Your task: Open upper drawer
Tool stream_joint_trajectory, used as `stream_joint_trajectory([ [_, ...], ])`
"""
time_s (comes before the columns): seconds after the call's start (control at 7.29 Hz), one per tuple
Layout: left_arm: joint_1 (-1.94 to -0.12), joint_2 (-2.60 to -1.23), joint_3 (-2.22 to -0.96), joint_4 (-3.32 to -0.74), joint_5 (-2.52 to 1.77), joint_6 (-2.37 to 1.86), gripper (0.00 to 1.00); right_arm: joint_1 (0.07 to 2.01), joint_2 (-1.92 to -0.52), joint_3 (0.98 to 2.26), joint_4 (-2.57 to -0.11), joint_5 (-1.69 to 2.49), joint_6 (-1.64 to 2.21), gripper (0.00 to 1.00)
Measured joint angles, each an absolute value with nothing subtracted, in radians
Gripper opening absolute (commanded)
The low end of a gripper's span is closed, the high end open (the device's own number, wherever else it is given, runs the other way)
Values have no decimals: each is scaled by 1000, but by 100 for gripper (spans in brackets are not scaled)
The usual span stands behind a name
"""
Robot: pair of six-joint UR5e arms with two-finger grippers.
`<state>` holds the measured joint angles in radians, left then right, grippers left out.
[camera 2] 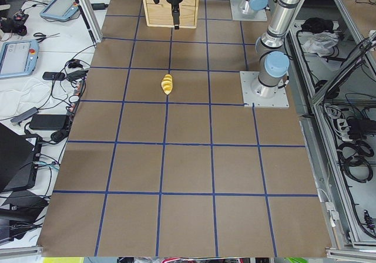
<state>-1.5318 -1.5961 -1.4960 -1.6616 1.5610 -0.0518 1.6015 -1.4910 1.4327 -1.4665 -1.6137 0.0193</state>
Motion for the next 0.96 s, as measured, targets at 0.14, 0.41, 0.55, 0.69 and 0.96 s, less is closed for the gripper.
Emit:
stream_joint_trajectory([
  [0.14, -1532, -1592, -1502, -1660, 1559, -55, 100, 1601, -1491, 1433, -1466, -1614, 19, 100],
  [0.41, -1531, -1592, -1504, -1654, 1549, -58, 100, 1601, -1491, 1433, -1466, -1614, 19, 100],
  [0.55, -1526, -1595, -1504, -1653, 1548, -57, 100, 1601, -1491, 1433, -1466, -1614, 19, 100],
  [0.69, -1523, -1597, -1503, -1653, 1549, -55, 100, 1601, -1491, 1433, -1466, -1614, 19, 100],
  [0.96, -1521, -1591, -1492, -1657, 1558, -51, 100, 1601, -1491, 1433, -1466, -1614, 20, 100],
])
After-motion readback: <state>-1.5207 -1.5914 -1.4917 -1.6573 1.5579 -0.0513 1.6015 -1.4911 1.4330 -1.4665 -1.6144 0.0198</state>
